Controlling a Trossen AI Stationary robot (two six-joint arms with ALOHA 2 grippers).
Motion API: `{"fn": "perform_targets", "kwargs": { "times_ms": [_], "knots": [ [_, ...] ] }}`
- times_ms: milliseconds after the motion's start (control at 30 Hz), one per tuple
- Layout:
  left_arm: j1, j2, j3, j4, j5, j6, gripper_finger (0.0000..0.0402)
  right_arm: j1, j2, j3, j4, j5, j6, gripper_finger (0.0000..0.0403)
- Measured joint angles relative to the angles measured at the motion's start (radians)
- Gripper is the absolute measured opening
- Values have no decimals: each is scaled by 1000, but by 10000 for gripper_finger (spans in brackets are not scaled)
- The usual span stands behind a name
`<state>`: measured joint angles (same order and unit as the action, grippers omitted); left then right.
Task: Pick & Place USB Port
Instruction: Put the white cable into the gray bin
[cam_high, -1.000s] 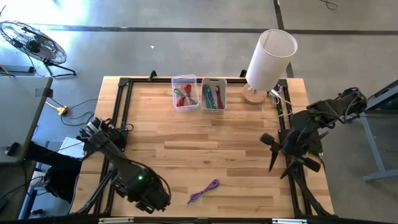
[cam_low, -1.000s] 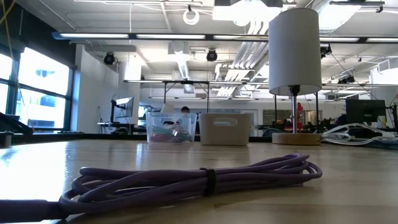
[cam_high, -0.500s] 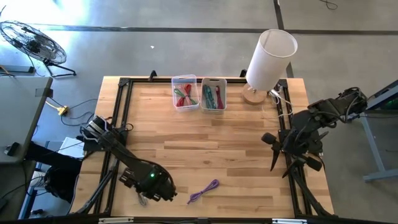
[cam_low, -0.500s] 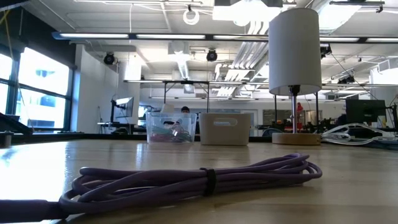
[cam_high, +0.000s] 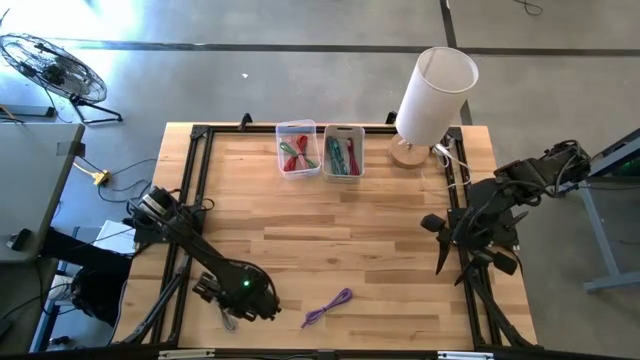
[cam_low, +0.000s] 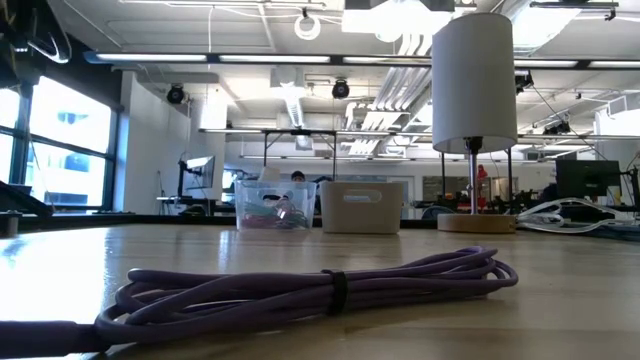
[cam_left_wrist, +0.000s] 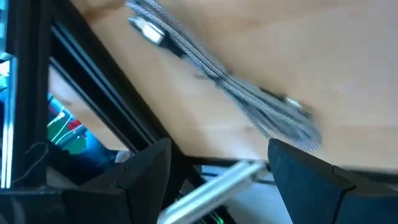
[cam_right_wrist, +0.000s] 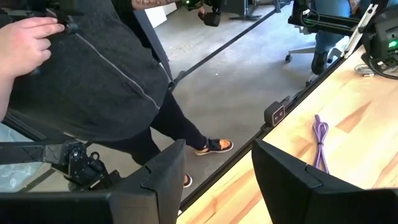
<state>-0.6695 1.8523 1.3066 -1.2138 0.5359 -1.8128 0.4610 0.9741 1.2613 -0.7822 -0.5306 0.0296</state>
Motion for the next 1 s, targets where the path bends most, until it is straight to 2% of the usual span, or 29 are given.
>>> {"fn": "perform_targets", "kwargs": {
  "times_ms": [100, 400, 633, 733, 867, 1000],
  "knots": [
    [2, 0, -25, 16, -33, -51, 264, 0, 0, 0, 0, 0, 6, 177],
    [2, 0, -29, 86, -223, -57, 264, 0, 1, 0, 45, 37, -8, 177],
    [-7, 0, -29, 151, -359, 38, 264, 0, 1, 0, 54, 94, -4, 177],
    [-5, 0, -29, 197, -445, 90, 264, 0, 1, 0, 79, 138, 14, 177],
    [-5, 0, -29, 264, -608, 115, 264, 0, 1, 0, 164, 187, -21, 177],
    [-5, 0, -29, 313, -720, 119, 264, 0, 1, 1, 228, 188, -72, 177]
  ]
}}
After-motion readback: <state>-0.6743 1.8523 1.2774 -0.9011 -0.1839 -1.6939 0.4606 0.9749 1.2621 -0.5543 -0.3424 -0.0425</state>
